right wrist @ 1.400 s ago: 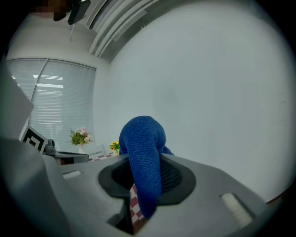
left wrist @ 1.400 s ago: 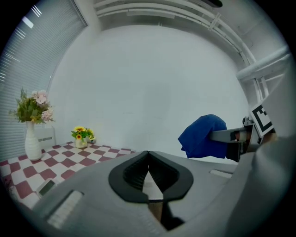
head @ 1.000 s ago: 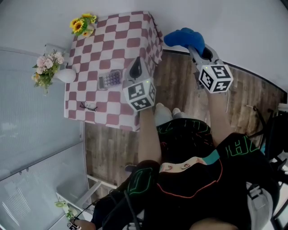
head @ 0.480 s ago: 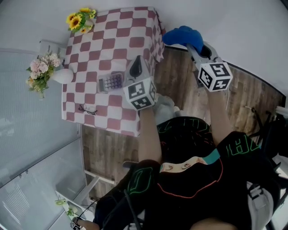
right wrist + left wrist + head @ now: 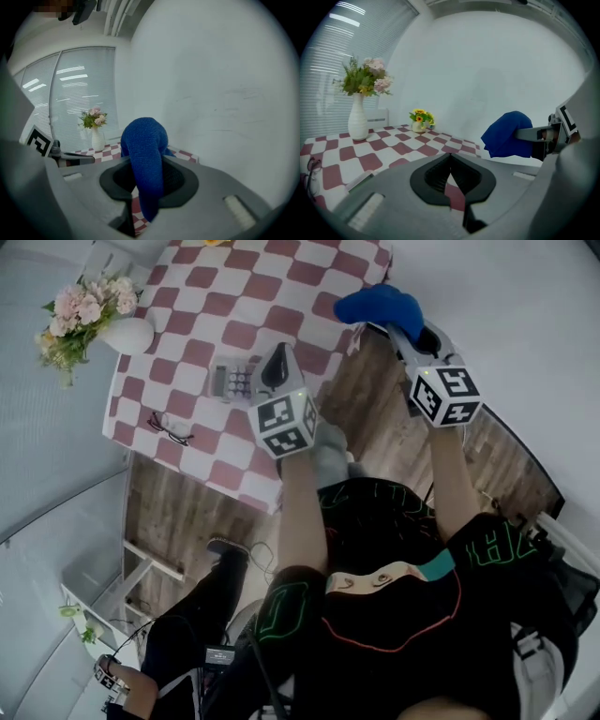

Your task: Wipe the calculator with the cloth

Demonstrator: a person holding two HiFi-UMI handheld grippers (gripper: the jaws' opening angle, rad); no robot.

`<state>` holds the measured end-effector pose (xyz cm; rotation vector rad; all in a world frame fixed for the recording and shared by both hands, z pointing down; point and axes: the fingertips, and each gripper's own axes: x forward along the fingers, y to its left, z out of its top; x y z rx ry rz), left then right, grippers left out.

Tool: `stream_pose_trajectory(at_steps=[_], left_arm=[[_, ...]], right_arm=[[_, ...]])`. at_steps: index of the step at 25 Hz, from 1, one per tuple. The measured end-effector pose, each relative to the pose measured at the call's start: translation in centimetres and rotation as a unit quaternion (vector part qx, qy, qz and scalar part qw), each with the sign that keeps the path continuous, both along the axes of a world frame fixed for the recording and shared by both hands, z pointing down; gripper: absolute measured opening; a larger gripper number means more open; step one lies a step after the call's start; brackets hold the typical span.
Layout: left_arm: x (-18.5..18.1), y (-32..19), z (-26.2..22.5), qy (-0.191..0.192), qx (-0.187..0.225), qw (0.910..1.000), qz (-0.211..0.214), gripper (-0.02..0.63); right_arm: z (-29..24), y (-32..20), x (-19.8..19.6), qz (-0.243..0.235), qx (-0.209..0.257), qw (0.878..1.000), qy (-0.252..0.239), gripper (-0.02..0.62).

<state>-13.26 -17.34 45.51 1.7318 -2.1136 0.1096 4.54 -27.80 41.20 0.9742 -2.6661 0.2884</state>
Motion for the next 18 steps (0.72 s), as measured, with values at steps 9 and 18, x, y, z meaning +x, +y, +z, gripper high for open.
stream_pose_trajectory(at_steps=[9, 18], left_arm=[[-9.9, 3.2, 1.4, 0.008, -0.013, 0.9935, -0.113, 0.01], [-16.3, 9.0, 1.6, 0.024, -0.011, 0.973, -0.229, 0.01]], right_arm=[[1.2, 0.7, -14.7, -0.15, -0.003, 0.989, 0.019, 0.101], [1.2, 6.3, -25.6, -0.307, 0.015, 0.95, 0.046, 0.101]])
